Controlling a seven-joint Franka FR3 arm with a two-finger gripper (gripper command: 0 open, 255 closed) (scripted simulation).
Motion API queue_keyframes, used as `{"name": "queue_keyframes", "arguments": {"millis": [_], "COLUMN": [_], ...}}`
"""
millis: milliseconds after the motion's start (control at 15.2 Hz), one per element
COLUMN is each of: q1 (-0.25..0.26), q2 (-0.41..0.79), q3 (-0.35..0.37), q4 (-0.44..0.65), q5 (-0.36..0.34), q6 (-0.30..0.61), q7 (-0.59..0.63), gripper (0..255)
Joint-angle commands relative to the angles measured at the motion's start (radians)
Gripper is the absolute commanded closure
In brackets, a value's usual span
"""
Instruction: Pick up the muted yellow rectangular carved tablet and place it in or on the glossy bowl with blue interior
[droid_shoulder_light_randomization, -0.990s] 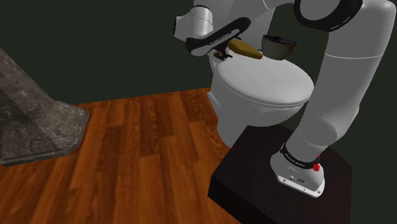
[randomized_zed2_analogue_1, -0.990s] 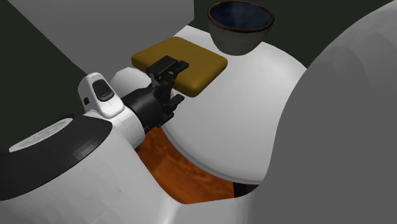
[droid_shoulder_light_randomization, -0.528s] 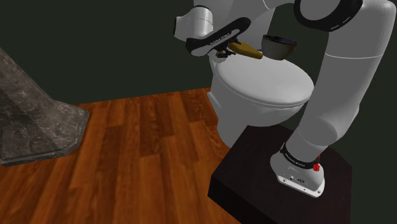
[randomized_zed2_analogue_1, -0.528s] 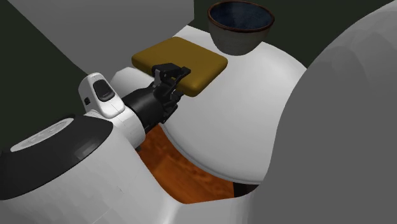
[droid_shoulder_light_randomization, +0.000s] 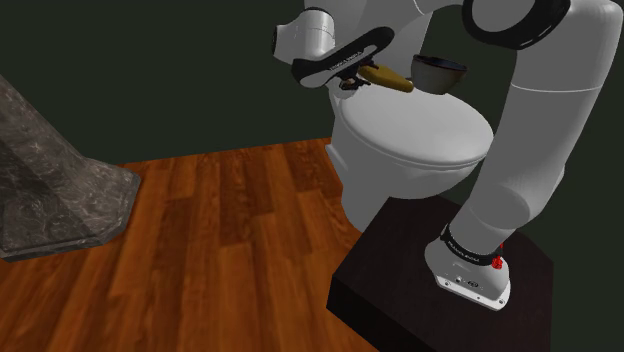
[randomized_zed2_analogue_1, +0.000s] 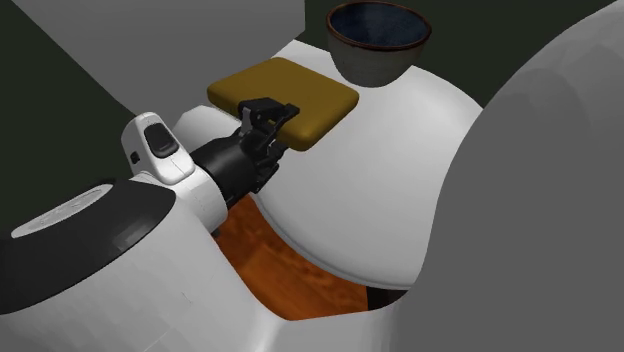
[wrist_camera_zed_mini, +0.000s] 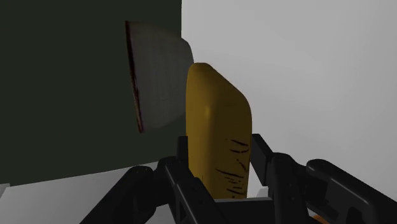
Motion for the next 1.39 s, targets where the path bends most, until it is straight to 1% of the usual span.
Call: {"name": "queue_keyframes", "arguments": {"millis": [0, 1320], "q1": [0.001, 0.015], "q2": [-0.01, -0.078], "q3": [0.0, 0.002], "q4": [0.006, 0.153], "q5": [-0.002, -0.05], "q6": [-0.009, -0.132], "q7": [-0.013, -0.201], "gripper": [255, 255]}}
